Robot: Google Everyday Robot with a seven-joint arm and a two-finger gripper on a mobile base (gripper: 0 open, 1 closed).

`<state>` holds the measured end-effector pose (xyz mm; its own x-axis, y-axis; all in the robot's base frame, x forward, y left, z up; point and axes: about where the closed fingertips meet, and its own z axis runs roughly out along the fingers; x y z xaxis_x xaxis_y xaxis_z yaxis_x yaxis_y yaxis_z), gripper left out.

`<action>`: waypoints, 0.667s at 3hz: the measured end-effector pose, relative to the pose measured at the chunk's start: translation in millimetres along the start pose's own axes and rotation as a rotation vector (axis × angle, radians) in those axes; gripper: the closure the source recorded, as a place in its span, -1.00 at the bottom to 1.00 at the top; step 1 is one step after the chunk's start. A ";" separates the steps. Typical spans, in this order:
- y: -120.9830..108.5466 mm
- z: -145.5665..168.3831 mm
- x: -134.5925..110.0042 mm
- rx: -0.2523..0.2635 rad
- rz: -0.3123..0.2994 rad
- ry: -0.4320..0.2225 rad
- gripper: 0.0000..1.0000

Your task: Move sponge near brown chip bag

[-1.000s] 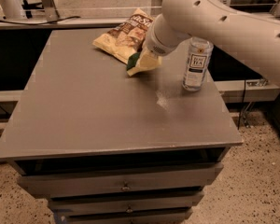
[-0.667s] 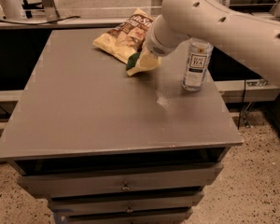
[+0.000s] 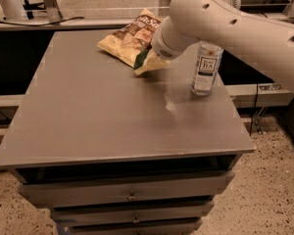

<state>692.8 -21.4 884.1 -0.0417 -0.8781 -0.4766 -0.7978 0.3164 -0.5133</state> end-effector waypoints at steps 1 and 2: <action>0.9 0.7 -1.2 -0.001 0.004 -0.003 -1.00; 2.0 0.9 -1.3 -0.002 0.006 -0.004 -1.00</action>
Offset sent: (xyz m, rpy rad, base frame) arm -0.0036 0.0019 -0.0046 0.0180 0.0104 -0.0083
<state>691.8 -19.3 883.0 -0.0438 -0.8747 -0.4827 -0.7989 0.3208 -0.5088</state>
